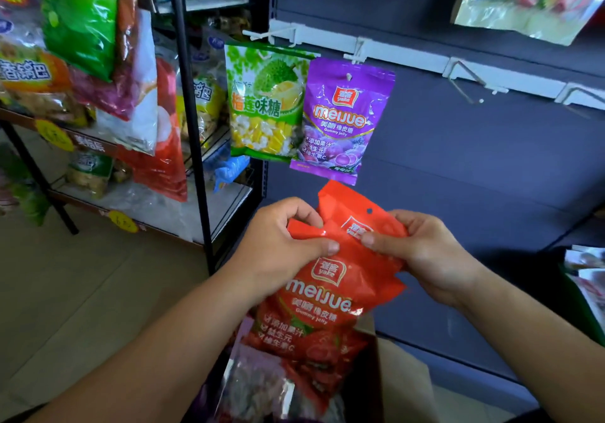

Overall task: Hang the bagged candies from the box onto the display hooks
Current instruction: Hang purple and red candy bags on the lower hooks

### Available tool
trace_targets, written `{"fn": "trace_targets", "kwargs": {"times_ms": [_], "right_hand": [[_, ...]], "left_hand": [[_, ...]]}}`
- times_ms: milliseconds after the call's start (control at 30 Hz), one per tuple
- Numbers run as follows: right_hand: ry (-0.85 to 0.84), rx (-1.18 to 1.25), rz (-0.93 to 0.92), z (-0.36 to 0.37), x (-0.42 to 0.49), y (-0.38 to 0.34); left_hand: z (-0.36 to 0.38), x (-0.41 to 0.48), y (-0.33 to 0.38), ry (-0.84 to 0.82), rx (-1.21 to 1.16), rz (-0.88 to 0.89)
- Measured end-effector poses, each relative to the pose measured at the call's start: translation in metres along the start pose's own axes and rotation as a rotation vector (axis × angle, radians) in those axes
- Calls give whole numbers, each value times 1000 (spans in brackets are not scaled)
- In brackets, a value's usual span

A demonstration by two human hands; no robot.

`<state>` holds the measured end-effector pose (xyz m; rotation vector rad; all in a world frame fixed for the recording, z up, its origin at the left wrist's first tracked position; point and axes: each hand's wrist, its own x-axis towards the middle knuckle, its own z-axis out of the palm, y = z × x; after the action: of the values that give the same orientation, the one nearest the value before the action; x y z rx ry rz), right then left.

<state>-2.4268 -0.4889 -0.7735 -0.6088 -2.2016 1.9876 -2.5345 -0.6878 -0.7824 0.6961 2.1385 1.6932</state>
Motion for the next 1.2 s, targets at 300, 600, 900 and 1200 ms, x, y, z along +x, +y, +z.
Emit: {"fn": "trace_targets", "kwargs": {"times_ms": [300, 600, 900, 1200], "right_hand": [[246, 80, -91, -38, 1, -8], [423, 182, -242, -61, -4, -31], [535, 168, -280, -107, 13, -81], [546, 168, -363, -134, 41, -93]], "left_hand": [[0, -5, 17, 18, 55, 25], [23, 1, 53, 123, 61, 166], [55, 51, 111, 19, 71, 307], [78, 83, 104, 73, 30, 334]]}}
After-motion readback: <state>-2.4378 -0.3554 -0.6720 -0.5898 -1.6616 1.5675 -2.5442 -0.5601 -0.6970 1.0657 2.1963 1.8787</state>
